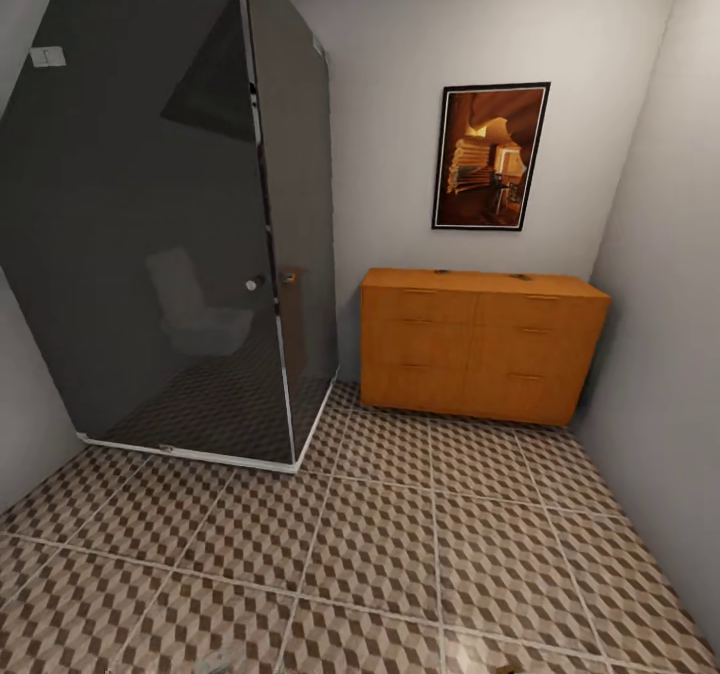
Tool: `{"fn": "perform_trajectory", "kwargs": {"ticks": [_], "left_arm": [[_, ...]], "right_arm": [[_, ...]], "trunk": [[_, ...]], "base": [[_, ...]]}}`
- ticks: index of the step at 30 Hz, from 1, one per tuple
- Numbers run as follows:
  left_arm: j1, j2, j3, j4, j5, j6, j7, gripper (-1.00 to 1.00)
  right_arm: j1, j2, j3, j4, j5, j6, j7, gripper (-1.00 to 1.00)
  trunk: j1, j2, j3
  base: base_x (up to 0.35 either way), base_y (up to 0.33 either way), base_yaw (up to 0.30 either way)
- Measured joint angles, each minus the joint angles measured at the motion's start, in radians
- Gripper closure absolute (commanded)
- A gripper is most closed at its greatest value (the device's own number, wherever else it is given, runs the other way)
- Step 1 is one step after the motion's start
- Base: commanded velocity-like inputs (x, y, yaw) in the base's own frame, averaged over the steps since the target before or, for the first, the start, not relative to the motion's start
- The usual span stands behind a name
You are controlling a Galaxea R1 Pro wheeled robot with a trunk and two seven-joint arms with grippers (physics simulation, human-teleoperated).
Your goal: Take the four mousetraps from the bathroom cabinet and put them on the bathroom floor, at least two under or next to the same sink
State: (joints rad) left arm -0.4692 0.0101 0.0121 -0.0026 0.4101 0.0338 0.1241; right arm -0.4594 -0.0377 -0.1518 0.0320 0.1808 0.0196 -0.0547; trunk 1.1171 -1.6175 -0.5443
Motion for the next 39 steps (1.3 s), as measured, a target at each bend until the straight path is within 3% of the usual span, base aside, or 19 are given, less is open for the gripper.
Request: {"fn": "perform_trajectory", "kwargs": {"ticks": [6,17,27,29,33,39], "left_arm": [[0.027,0.004,0.000,0.000,0.004,-0.006,0.000,1.00],[0.048,0.034,0.000,0.000,0.005,-0.007,0.000,1.00],[0.048,0.036,-0.001,0.000,0.007,-0.012,0.001,1.00],[0.048,0.036,0.000,0.000,0.007,-0.037,0.001,1.00],[0.048,0.036,-0.001,0.000,0.014,-0.179,0.004,1.00],[0.048,0.037,0.000,0.001,0.038,-0.245,0.003,1.00]], "right_arm": [[0.000,-0.001,0.000,0.000,0.001,0.000,-0.001,1.00],[0.000,-0.002,0.000,0.000,0.002,-0.001,-0.002,1.00],[0.000,-0.002,0.000,0.000,0.002,-0.001,-0.002,1.00],[0.000,-0.002,0.000,0.000,0.002,-0.001,-0.002,1.00],[0.000,-0.002,0.000,0.000,0.002,-0.001,-0.001,1.00],[0.000,-0.002,0.000,0.000,0.002,-0.001,-0.002,1.00]], "trunk": [[0.000,0.000,0.000],[0.000,0.000,0.000],[0.000,0.000,0.000],[0.000,0.000,0.000],[0.000,0.000,0.000],[0.000,0.000,0.000]], "base": [[0.000,0.000,0.300],[0.000,0.000,0.300],[0.000,0.000,0.300],[0.000,0.000,0.300],[0.000,0.000,0.300],[0.000,0.000,0.300]]}}
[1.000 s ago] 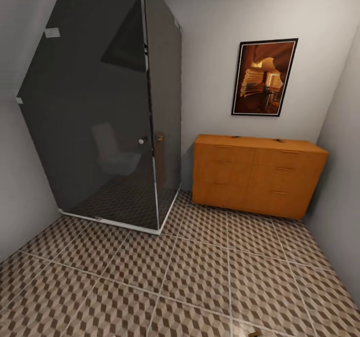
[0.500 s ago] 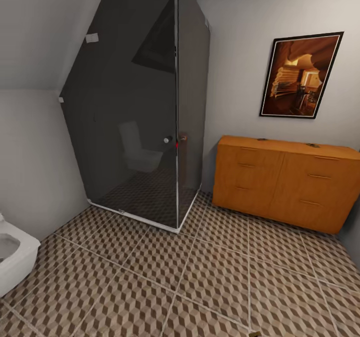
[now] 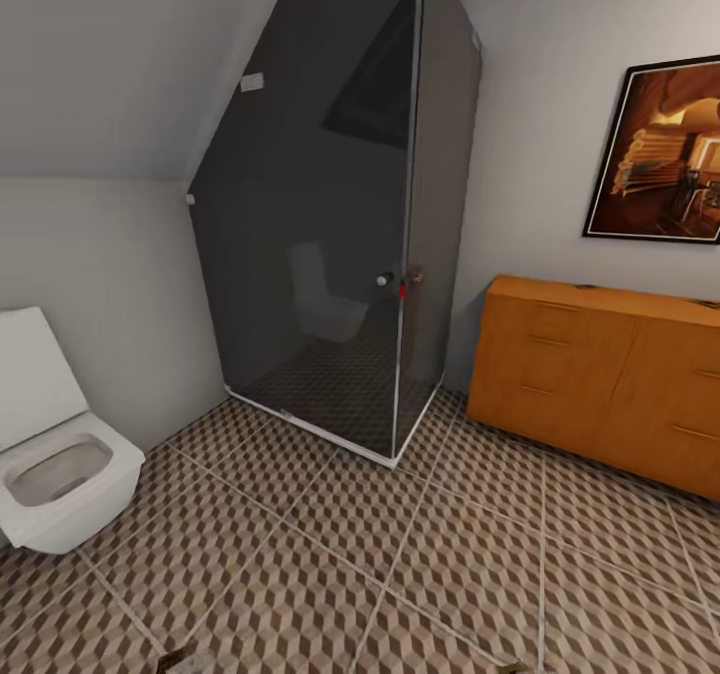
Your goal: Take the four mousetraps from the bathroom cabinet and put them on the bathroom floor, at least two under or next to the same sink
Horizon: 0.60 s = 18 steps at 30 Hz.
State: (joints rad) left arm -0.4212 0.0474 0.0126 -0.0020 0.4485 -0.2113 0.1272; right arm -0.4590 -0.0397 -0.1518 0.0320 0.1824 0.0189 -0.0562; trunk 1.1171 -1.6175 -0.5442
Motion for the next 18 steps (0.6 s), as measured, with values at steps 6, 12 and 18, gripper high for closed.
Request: {"fn": "perform_trajectory", "kwargs": {"ticks": [6,12,18], "left_arm": [[0.000,0.000,0.000,0.000,0.007,-0.008,0.000,1.00],[0.000,0.000,0.000,0.000,0.007,-0.008,0.001,1.00],[0.000,0.000,-0.001,0.000,0.007,-0.007,0.001,1.00]], "right_arm": [[0.000,0.000,0.000,0.000,0.000,0.000,0.000,1.00],[0.000,0.000,0.000,0.000,0.000,0.000,0.003,1.00],[0.000,0.000,0.000,0.000,0.000,0.002,0.002,1.00]], "trunk": [[0.000,0.000,0.000],[0.000,0.000,0.000],[0.000,0.000,0.000]], "base": [[0.000,0.000,0.291],[0.000,0.000,0.082],[0.000,0.000,0.131]]}}
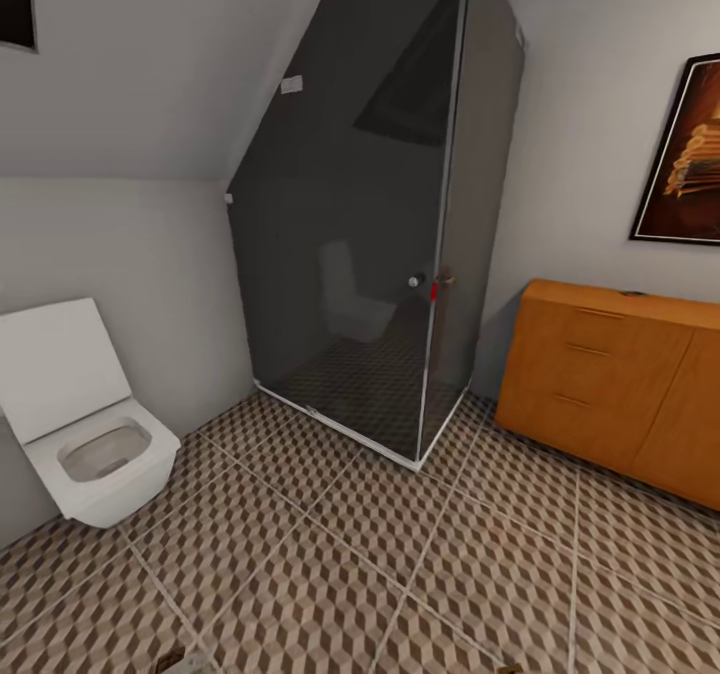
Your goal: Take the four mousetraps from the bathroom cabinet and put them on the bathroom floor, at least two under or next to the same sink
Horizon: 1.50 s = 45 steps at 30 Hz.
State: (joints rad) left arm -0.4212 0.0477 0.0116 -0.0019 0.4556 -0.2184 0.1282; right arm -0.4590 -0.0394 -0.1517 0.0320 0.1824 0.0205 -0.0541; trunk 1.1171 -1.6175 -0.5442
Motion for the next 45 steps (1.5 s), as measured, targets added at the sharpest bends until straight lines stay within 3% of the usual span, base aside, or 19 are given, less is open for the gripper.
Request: {"fn": "perform_trajectory", "kwargs": {"ticks": [23,27,34,45], "left_arm": [[0.001,-0.006,-0.002,-0.001,-0.002,0.008,-0.005,1.00],[0.001,-0.006,-0.002,-0.002,-0.002,0.008,-0.005,1.00],[0.001,-0.006,-0.001,-0.002,-0.002,0.008,-0.005,1.00],[0.001,-0.006,-0.002,-0.002,-0.002,0.008,-0.005,1.00]], "right_arm": [[0.000,0.006,0.000,0.000,0.002,0.001,-0.003,1.00],[0.002,0.009,0.000,0.000,0.023,-0.001,-0.003,1.00],[0.014,0.015,0.000,0.000,0.103,0.001,-0.001,1.00],[0.015,0.015,0.000,0.000,0.119,0.008,0.009,1.00]], "trunk": [[0.000,0.000,0.000],[0.000,0.000,0.000],[0.000,0.000,0.000],[0.000,0.000,0.000]], "base": [[0.000,0.000,0.275],[0.000,0.000,0.281],[0.000,0.000,0.281],[0.000,0.000,0.282]]}}
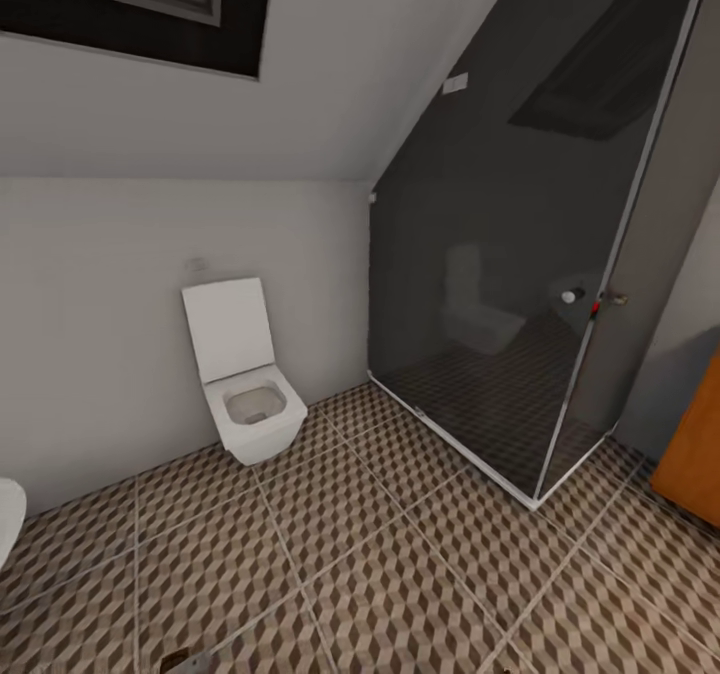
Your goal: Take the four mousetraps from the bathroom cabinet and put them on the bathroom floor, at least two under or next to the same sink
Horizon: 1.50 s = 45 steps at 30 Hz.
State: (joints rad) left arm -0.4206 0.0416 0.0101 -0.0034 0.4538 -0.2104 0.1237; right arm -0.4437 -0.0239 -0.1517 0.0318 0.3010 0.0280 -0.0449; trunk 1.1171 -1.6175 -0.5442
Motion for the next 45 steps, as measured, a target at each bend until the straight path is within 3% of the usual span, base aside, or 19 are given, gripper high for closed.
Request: {"fn": "perform_trajectory", "kwargs": {"ticks": [45], "left_arm": [[0.000,0.000,0.000,0.000,0.000,0.000,0.000,1.00]], "right_arm": [[0.000,-0.002,0.000,0.000,0.001,-0.002,-0.002,1.00]], "trunk": [[0.000,0.000,0.000]], "base": [[0.000,0.000,0.284]]}}
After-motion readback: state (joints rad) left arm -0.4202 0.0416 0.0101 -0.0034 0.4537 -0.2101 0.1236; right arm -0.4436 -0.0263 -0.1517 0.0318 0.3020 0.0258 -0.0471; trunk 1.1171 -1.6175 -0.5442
